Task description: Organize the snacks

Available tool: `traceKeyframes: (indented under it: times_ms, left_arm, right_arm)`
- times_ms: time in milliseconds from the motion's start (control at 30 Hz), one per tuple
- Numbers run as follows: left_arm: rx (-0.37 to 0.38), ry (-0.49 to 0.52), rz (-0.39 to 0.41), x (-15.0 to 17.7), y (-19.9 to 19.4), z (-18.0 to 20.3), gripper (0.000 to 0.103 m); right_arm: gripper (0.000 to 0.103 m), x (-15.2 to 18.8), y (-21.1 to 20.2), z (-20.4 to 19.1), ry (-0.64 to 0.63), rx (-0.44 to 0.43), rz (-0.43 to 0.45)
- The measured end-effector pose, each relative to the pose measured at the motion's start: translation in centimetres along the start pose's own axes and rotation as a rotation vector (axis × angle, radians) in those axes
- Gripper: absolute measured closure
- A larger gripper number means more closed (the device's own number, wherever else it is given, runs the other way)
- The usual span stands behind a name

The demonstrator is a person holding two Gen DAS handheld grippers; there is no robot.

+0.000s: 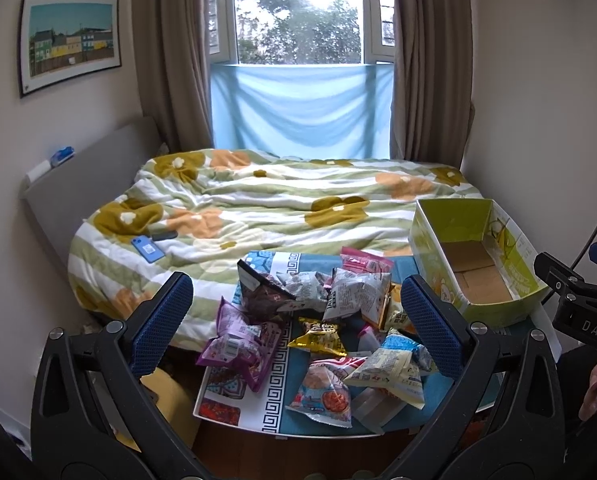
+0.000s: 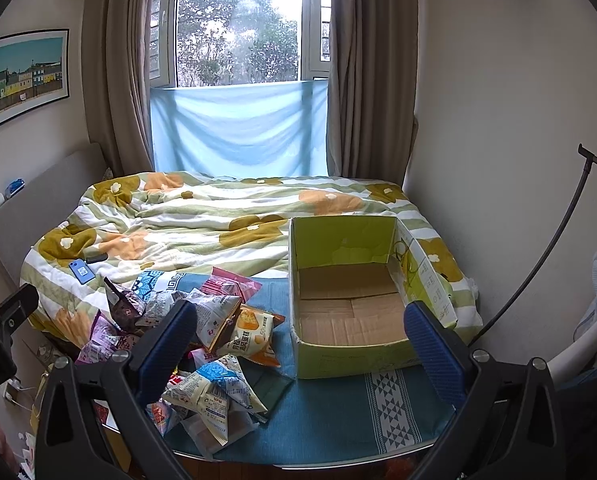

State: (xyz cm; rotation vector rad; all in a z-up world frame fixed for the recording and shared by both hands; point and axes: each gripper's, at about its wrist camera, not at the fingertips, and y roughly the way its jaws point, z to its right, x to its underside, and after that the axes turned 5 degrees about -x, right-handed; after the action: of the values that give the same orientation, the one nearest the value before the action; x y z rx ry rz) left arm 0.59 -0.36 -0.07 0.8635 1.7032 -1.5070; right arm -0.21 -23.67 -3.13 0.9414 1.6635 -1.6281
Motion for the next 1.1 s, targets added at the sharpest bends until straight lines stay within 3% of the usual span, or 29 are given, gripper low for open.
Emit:
traceKeyframes:
  times_ms: [733, 933, 1100]
  left_arm:
    - [0.003, -0.01, -0.023, 0.2, 0.2, 0.2, 0.0]
    - [-0.011, -0.032, -0.095, 1.2, 1.6, 0.1, 0.0]
    - [-0.023, -0.04, -0.218, 4.3, 4.4, 0.4, 0.0]
  right_arm:
    - [0.0, 0.2, 0.2, -0.2, 0.0, -0.004, -0.007]
    - [0.0, 0.6, 0.6, -0.1, -0.006, -0.019, -0.036]
    - [0.0, 1.8, 2.4, 0.5, -0.012, -0.076, -0.095]
